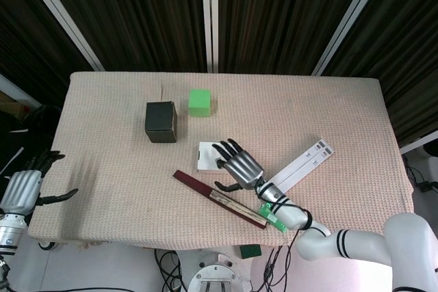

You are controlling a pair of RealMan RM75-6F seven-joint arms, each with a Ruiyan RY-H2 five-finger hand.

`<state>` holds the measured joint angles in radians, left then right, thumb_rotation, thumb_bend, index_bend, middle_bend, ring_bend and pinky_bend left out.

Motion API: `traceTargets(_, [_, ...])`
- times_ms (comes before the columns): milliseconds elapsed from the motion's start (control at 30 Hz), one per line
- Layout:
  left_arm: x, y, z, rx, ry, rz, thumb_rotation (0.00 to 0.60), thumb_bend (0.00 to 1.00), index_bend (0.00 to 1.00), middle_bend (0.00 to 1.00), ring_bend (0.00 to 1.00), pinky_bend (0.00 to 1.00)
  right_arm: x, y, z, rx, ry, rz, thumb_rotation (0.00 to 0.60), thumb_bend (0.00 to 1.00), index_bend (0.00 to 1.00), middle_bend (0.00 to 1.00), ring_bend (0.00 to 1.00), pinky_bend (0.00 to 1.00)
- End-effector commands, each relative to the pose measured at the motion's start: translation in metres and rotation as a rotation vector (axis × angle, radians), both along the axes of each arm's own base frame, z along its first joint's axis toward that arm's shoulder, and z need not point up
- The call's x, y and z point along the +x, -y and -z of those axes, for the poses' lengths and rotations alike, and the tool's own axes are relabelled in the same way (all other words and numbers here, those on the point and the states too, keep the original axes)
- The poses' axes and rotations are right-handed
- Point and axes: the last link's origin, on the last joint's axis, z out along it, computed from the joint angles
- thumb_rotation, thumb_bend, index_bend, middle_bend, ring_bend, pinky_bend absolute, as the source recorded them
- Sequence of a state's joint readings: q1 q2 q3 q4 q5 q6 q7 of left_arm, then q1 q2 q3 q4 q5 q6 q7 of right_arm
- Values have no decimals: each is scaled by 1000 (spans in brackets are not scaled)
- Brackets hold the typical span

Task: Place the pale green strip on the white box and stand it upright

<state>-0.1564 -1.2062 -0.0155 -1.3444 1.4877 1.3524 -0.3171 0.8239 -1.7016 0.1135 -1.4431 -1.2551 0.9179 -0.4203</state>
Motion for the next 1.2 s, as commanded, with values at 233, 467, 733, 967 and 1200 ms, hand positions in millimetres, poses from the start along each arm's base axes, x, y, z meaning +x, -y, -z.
traceTargets(233, [0, 1, -1, 4, -4, 1, 280, 0, 191, 138, 45, 158, 0, 0, 2, 8, -2, 19, 193, 371, 391, 0, 0, 0])
traceTargets(467, [0, 3, 0, -2, -5, -3, 280, 0, 191, 138, 44, 158, 6, 4, -2, -4, 27, 18, 195, 372, 374, 0, 0, 0])
traceTargets(733, [-1, 2, 0, -9, -10, -11, 278, 0, 191, 134, 45, 158, 4, 6, 4, 3, 6, 32, 194, 372, 368, 0, 0, 0])
traceTargets(967, [-2, 3, -1, -7, -11, -14, 278, 0, 190, 134, 45, 159, -1, 6, 10, 23, -24, 43, 192, 371, 367, 0, 0, 0])
traceTargets(1200, [-2, 2, -2, -4, -11, -13, 279, 0, 191, 134, 45, 158, -1, 7, 6, 6, -1, 43, 193, 372, 363, 0, 0, 0])
